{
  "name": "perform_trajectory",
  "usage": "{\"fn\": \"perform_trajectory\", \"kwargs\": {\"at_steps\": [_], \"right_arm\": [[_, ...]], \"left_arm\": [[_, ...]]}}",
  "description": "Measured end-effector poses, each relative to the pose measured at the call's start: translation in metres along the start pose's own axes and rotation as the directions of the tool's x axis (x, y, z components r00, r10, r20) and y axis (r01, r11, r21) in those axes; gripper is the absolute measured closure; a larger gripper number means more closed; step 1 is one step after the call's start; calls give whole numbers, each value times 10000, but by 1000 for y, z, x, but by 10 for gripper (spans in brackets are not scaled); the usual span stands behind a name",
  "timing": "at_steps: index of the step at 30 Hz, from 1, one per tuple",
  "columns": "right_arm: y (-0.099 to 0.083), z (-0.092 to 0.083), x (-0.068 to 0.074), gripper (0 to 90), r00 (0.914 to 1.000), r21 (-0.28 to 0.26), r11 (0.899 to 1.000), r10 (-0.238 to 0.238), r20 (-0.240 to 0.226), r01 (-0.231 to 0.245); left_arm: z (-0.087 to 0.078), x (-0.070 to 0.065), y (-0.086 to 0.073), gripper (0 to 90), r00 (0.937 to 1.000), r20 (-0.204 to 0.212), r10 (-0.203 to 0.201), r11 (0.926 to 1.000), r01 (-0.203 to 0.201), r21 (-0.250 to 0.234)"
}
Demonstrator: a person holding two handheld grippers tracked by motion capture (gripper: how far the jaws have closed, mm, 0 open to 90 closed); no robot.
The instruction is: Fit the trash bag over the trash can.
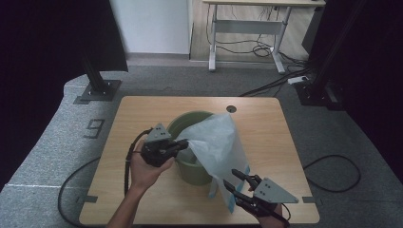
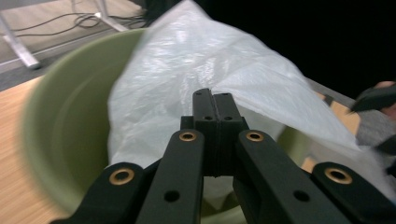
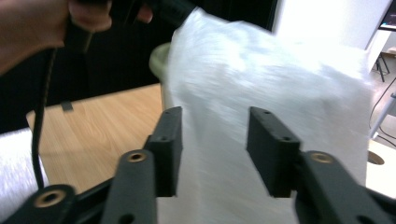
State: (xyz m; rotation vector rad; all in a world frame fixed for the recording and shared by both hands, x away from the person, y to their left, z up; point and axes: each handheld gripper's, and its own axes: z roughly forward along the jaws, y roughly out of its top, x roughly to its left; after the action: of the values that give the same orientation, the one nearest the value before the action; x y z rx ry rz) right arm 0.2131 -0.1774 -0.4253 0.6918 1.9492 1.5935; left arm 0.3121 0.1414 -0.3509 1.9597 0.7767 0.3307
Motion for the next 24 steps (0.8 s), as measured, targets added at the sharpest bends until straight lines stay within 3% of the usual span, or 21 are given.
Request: {"fn": "perform_trajectory", "kwargs": {"at_steps": [6, 13, 18, 22, 24], "right_arm": [[0, -16, -21, 444, 9955, -404, 9964, 772, 549, -750], [-15, -10, -49, 311, 9800, 152, 9851, 1689, 1050, -1714], [-32, -3, -57, 254, 9725, 614, 9743, 2100, 1009, -2167], [-44, 3, -59, 222, 9582, 841, 9555, 2775, 688, -2828], [-46, 6, -54, 208, 9581, 909, 9547, 2779, 690, -2834]], "left_arm": [[-14, 22, -10, 898, 9983, -376, -447, 9990, 445, -42], [-17, 44, -20, 898, 9919, -741, -1030, 9947, 1031, -27], [-17, 59, -24, 898, 9853, -973, -1402, 9901, 1405, -38], [-17, 65, -25, 898, 9817, -1149, -1521, 9882, 1528, -25], [-16, 67, -26, 898, 9800, -1191, -1596, 9870, 1606, -10]]}}
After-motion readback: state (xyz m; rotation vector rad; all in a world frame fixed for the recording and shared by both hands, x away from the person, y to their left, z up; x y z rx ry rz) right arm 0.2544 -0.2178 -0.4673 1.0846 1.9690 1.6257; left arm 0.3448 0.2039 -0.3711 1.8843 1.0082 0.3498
